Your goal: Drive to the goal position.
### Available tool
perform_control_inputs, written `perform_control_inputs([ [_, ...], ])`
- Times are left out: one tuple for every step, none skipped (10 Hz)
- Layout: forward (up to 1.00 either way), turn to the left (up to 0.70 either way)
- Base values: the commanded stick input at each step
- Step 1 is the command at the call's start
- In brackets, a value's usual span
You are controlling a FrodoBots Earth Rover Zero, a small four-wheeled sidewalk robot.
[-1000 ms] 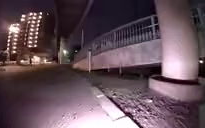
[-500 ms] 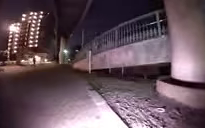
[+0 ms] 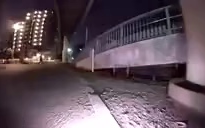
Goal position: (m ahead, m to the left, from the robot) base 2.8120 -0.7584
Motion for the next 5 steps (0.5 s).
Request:
perform_control_inputs([
  [0.7, -0.14],
  [0.7, -0.14],
  [0.7, -0.14],
  [0.7, -0.14],
  [0.7, -0.14],
])
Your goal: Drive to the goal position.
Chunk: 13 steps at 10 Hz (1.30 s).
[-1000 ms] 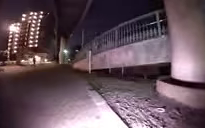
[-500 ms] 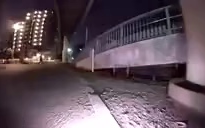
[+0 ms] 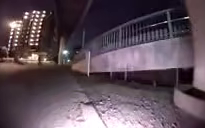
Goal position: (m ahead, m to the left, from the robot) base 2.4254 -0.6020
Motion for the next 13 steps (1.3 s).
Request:
perform_control_inputs([
  [0.7, -0.14],
  [0.7, -0.14],
  [0.7, -0.14],
  [0.7, -0.14],
  [0.7, -0.14],
  [0.7, -0.14],
  [0.7, -0.14],
  [0.7, -0.14],
  [0.7, -0.14],
  [0.7, -0.14],
  [0.7, -0.14],
  [0.7, -0.11],
  [0.7, 0.0],
])
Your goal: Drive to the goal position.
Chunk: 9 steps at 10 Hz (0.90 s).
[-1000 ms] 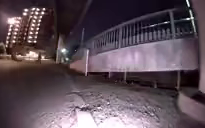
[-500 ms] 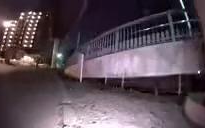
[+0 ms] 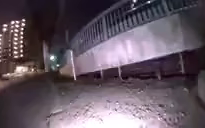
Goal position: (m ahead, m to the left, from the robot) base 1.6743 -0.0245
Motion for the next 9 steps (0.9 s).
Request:
perform_control_inputs([
  [0.7, 0.0],
  [0.7, 0.0],
  [0.7, 0.0],
  [0.7, 0.0],
  [0.7, 0.0],
  [0.7, 0.0],
  [0.7, 0.0],
  [0.7, 0.0],
  [0.7, 0.0],
])
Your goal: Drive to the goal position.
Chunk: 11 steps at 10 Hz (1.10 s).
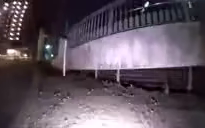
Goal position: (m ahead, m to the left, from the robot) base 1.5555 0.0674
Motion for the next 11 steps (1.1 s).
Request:
perform_control_inputs([
  [0.7, -0.01],
  [0.7, -0.06],
  [0.7, -0.13],
  [0.64, -0.15],
  [0.19, -0.07],
  [0.0, 0.0],
  [0.0, 0.0],
  [0.0, 0.0],
  [0.0, 0.0],
  [0.0, 0.0],
  [0.0, 0.0],
])
